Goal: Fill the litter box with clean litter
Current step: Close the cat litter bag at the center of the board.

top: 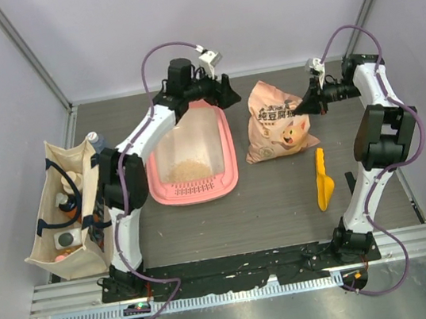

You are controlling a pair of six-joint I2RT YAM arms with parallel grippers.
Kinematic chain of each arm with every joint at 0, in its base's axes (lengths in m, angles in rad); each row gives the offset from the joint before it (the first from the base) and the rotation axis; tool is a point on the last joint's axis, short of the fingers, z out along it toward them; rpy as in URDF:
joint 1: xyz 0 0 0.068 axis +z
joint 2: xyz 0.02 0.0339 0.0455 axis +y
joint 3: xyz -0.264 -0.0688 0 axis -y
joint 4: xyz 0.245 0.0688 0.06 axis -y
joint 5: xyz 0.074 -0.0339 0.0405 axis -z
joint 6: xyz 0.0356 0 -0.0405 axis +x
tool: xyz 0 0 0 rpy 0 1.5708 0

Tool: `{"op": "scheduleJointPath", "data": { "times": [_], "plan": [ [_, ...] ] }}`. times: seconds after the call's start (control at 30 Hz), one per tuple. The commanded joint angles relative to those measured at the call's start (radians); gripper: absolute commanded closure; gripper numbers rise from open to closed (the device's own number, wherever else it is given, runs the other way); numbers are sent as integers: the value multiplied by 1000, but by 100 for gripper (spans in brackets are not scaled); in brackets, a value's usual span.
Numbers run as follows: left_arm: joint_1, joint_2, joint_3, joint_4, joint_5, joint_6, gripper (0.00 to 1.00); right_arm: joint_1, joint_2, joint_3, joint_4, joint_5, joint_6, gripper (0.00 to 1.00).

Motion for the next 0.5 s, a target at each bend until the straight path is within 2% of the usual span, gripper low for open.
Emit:
{"op": "scheduleJointPath", "data": {
  "times": [0.0,0.1,0.13,0.27,0.47],
  "plan": [
    [-26,7,6,72,150,-187,27,-21,-84,94,-177,-51,65,98],
    [-38,15,-2,90,264,-187,28,-21,-79,109,-177,-45,81,98],
    [-45,15,3,66,266,-125,28,-22,-81,114,-177,-44,86,98],
    [-63,15,6,-25,194,1,33,-22,-79,122,-177,-35,95,98],
    [-68,61,27,-53,148,58,41,-21,-81,113,-177,-30,100,98]
  ]
}}
